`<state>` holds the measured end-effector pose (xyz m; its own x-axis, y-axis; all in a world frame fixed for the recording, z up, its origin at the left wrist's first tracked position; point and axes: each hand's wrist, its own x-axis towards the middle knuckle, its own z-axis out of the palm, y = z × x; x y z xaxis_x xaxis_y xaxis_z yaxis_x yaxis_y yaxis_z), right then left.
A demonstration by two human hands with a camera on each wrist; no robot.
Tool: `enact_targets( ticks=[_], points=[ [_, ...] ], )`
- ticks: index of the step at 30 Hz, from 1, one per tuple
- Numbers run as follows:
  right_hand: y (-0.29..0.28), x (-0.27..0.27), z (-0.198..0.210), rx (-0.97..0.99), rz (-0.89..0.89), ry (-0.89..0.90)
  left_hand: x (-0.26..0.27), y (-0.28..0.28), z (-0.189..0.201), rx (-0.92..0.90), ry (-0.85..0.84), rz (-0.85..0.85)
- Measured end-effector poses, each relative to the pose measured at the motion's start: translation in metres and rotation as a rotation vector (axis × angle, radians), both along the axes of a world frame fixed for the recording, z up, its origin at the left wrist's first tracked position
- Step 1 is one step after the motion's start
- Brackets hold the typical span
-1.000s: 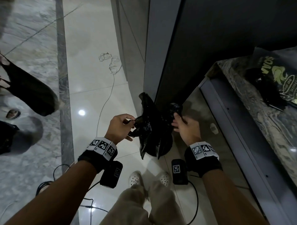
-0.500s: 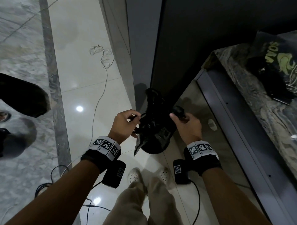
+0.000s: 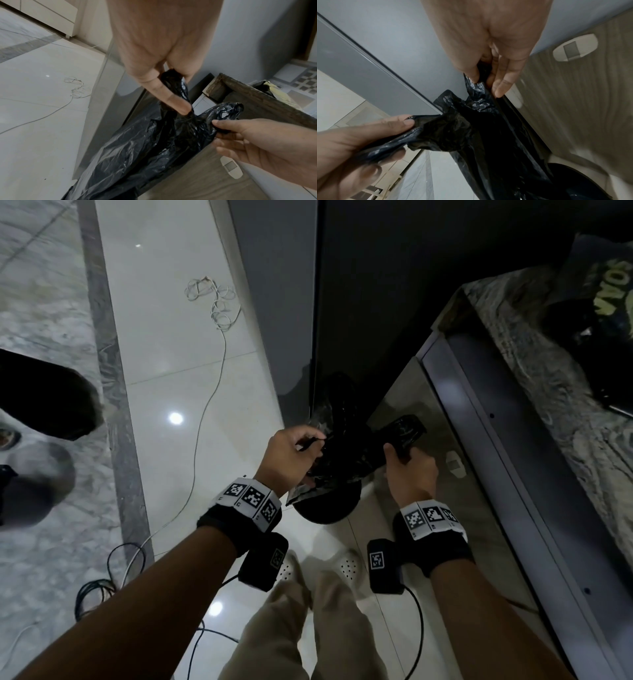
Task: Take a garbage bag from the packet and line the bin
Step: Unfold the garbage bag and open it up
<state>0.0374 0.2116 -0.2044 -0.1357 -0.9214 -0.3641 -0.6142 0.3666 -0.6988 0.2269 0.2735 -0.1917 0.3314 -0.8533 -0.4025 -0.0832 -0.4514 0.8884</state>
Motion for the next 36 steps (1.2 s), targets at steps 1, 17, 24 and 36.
enact_targets(
  ticks=[1, 17, 24, 36],
  points=[
    [-0.001, -0.004, -0.004, 0.003, -0.015, -0.005, -0.005, -0.003, -0.001, 0.009, 0.017, -0.007],
    [-0.014, -0.03, -0.045, 0.125, -0.081, 0.017, -0.015, -0.015, -0.052, 0.111, -0.119, -0.066],
    [0.004, -0.021, -0.1, 0.242, -0.041, 0.048, -0.005, 0.019, -0.097, 0.297, -0.051, -0.003],
    [0.064, -0.001, -0.094, 0.228, 0.016, -0.024, -0.001, 0.066, -0.077, 0.285, -0.024, -0.051]
  ],
)
